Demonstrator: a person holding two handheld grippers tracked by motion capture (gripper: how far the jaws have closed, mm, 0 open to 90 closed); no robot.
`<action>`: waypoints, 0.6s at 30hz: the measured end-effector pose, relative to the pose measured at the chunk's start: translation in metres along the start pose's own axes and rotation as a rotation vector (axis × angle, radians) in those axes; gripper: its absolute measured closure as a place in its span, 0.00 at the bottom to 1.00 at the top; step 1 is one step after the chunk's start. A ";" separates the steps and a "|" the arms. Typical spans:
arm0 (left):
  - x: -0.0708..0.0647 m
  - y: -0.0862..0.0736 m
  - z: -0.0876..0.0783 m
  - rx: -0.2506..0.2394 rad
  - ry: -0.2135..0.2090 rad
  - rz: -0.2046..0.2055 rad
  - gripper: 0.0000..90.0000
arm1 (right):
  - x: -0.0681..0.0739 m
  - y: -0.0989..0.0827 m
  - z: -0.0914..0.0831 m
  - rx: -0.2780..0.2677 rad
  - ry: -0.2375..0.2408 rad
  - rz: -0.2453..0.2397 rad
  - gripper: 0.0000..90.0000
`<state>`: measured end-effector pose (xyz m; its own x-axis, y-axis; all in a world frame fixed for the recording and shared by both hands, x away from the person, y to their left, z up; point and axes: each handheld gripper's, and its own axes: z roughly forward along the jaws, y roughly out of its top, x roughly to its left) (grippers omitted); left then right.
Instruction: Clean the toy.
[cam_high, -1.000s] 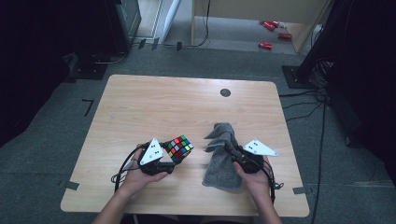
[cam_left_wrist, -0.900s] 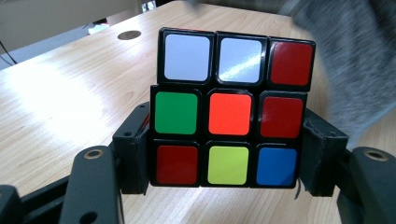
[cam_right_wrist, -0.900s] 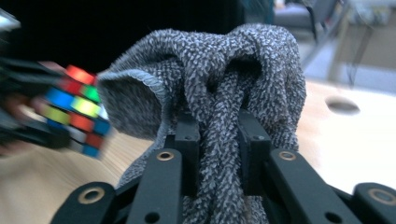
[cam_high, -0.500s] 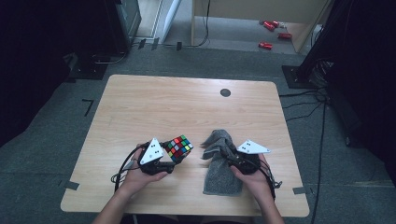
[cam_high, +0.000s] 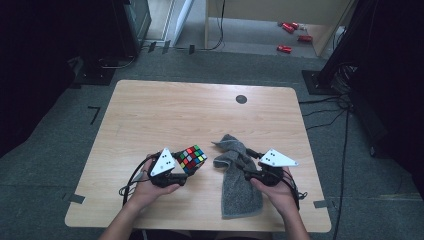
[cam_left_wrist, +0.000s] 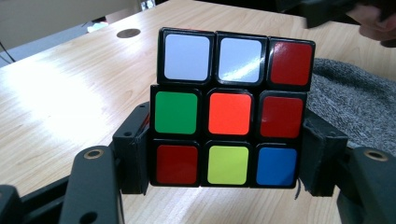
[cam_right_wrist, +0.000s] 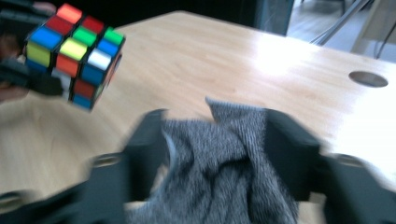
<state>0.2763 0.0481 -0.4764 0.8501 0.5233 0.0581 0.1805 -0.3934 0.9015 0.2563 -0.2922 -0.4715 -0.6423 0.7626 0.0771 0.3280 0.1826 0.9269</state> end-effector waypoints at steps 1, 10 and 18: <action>-0.001 0.000 0.000 0.001 -0.002 0.002 0.38 | 0.002 0.000 0.004 0.000 -0.010 0.001 0.59; -0.001 0.000 0.000 -0.001 -0.004 0.000 0.38 | -0.002 -0.024 0.032 0.155 -0.082 0.029 0.77; -0.002 0.000 0.001 0.005 -0.009 0.004 0.38 | 0.001 -0.036 0.048 0.306 -0.179 -0.004 0.28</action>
<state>0.2754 0.0465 -0.4774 0.8552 0.5152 0.0574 0.1800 -0.3989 0.8992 0.2769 -0.2685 -0.5221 -0.5211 0.8533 -0.0173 0.5352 0.3425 0.7722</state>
